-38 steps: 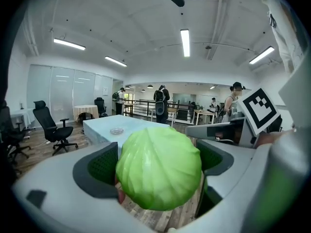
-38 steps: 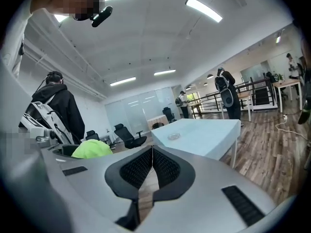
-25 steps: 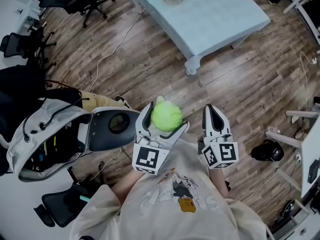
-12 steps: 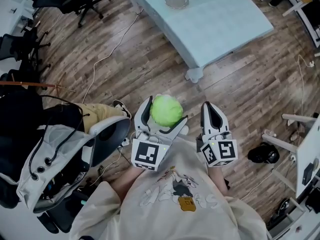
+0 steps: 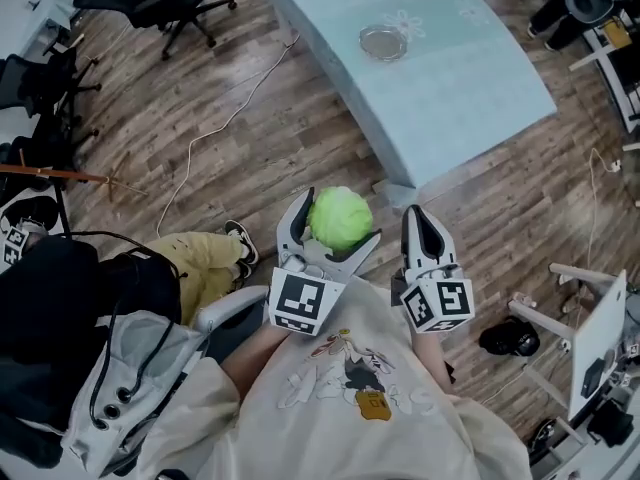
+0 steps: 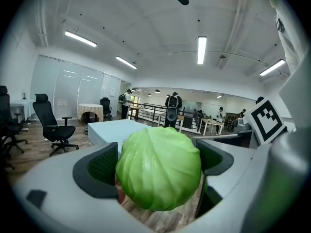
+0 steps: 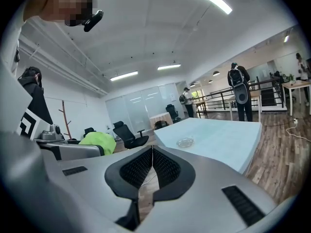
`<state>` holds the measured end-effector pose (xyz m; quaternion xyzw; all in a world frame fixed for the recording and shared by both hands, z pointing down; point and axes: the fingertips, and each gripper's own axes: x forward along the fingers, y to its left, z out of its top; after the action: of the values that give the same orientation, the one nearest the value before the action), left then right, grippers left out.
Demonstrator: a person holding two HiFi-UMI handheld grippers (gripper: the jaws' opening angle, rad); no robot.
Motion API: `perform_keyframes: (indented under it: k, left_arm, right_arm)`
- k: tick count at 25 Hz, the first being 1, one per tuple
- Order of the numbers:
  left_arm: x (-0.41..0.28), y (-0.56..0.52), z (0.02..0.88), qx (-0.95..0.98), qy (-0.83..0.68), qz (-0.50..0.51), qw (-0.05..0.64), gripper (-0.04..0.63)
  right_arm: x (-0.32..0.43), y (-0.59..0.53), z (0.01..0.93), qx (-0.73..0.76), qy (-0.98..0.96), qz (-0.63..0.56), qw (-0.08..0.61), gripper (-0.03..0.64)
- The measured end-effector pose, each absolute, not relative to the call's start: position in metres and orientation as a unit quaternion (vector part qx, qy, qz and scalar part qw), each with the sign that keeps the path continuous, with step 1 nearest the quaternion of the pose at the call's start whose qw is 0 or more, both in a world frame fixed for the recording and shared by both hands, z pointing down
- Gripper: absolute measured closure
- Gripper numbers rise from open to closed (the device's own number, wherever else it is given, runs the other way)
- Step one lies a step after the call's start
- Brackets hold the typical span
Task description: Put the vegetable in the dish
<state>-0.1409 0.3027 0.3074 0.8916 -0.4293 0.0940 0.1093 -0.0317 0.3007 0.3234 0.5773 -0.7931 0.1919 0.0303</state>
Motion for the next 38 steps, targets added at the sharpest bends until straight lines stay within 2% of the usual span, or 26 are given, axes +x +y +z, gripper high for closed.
perform_keyframes:
  k: [9,20,38]
  left_arm:
    - [-0.173,0.255,0.307,0.894,-0.43,0.08,0.097,0.086]
    - [-0.169,0.197,0.31,0.896,-0.425,0.083,0.095,0.086]
    - [-0.102,0.01,0.312,0.892,-0.431,0.107,0.084,0.086]
  right_arm:
    - [-0.058,0.257,0.317,0.587,-0.789,0.174,0.04,0.592]
    - [-0.055,0.196,0.329,0.588,-0.788,0.18,0.028,0.592]
    - [0.027,0.003,0.341,0.586,-0.787,0.193,0.02,0.592]
